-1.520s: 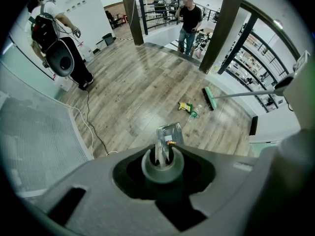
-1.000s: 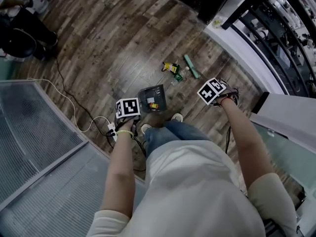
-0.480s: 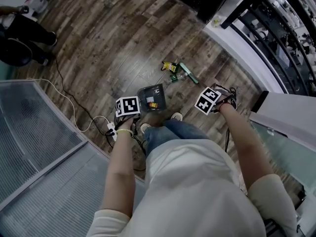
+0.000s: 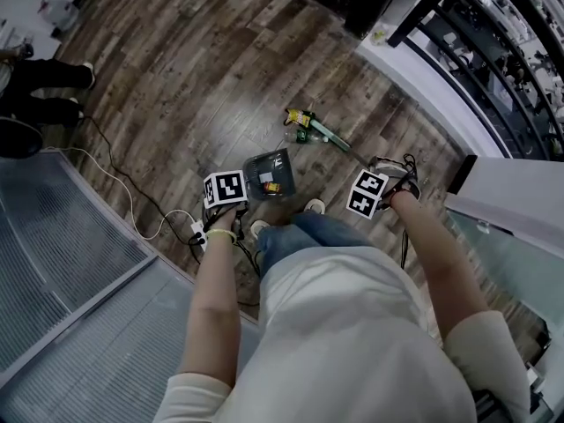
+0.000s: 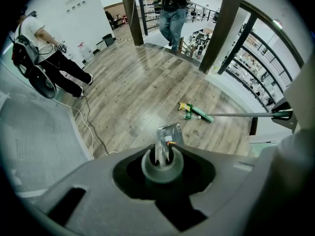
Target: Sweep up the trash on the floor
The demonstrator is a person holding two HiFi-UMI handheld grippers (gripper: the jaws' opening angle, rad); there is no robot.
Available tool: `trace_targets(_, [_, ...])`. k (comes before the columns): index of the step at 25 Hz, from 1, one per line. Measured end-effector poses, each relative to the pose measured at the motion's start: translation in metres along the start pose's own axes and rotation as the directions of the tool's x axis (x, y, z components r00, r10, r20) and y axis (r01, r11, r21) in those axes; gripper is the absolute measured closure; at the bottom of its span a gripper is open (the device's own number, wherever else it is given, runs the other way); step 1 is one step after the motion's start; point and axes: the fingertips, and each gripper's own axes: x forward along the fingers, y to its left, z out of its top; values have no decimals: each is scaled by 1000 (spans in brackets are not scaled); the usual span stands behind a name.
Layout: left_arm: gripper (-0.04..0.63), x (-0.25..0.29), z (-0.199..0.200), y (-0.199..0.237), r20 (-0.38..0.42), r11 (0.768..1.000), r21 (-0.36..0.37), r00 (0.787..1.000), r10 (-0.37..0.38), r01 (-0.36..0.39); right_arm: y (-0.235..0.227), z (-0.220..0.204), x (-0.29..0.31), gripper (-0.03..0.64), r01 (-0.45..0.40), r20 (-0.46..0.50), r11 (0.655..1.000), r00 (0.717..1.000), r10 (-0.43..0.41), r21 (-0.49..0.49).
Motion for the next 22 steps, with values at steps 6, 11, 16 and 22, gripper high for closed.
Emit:
trace_targets(6, [499, 0, 0, 0, 3, 1000, 1, 1000, -2, 2, 21, -2, -3, 515, 3, 8, 997, 1000, -2, -81])
trace_targets(11, [499, 1, 0, -2, 0, 1000, 1, 1000, 0, 0, 40, -2, -5, 515, -5, 21, 995, 1000, 7, -99])
trace_targets(16, [499, 0, 0, -2, 1, 1000, 4, 1000, 1, -1, 54, -2, -10, 515, -21, 28, 997, 999, 23, -80])
trace_targets(22, [500, 1, -2, -1, 4, 1000, 6, 1000, 0, 0, 74, 3, -16, 515, -43, 50, 996, 998, 46, -75])
